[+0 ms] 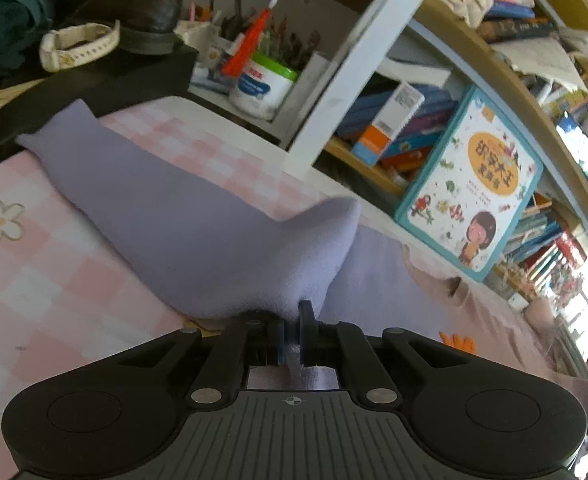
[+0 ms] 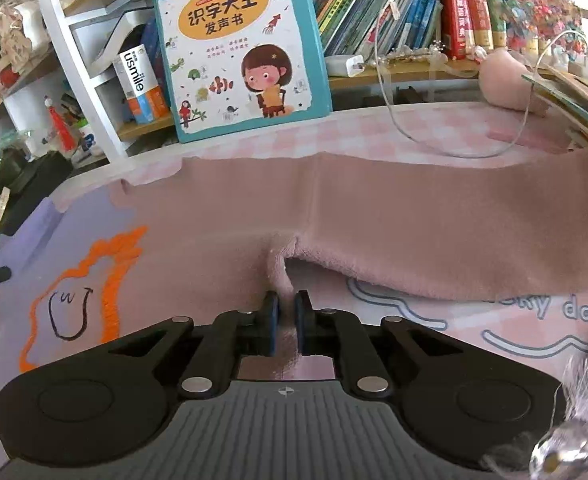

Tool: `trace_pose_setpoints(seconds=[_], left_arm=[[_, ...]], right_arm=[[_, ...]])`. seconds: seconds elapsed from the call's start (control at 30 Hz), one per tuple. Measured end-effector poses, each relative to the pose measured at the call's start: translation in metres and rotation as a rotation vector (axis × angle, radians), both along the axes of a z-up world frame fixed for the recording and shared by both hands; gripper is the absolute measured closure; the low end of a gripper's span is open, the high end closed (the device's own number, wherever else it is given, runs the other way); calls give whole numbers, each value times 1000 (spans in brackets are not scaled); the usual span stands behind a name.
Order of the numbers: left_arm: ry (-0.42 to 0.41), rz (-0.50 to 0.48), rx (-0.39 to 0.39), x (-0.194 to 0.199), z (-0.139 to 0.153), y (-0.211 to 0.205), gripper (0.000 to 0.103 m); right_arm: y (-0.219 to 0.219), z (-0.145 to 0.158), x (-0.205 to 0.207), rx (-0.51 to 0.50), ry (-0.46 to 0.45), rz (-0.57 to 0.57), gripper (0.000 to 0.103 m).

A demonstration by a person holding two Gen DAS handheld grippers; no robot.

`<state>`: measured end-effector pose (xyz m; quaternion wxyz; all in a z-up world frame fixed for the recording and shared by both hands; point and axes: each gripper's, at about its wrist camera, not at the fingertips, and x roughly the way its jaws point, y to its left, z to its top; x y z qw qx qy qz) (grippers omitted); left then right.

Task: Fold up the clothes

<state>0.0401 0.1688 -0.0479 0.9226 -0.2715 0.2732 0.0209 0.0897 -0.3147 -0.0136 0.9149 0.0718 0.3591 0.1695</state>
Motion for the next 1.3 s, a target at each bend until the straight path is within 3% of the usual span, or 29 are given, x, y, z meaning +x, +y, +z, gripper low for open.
trace_pose_setpoints(seconds=[0.23,0.3,0.33,0.53,0.8,0.9,0.97,1.03,1.17,1.3], left_arm=[[19,-22,-1,7,-1,-6,89],[29,-28,-42,-2,4,-2,71],[24,-37,-49,-9,7,-2,58],[8,-142,97,-65,25,-26,54],[24,-221,192,-115,21,-57,57],[33,-261,160,-119,16,-61,74],[37,-250,195,-121,14,-60,99],[28,-244,174,-122,12,-51,99],[31,-213,206,-126,13,-48,99],[21,-201,181,-127,11,-46,98]], right_arm=[[-12,-3,-8,-2,-18,-3,93],[-11,0,-13,1,-3,13,80],[-10,1,-18,3,1,25,71],[-19,6,-70,-4,-1,63,69],[-29,7,-142,-55,-3,39,69],[-24,3,-157,-51,9,56,78],[-17,1,-164,-65,-5,67,87],[-10,0,-168,-75,-22,75,91],[-5,-3,-168,-59,-30,95,91],[-8,-5,-169,-43,-36,91,90]])
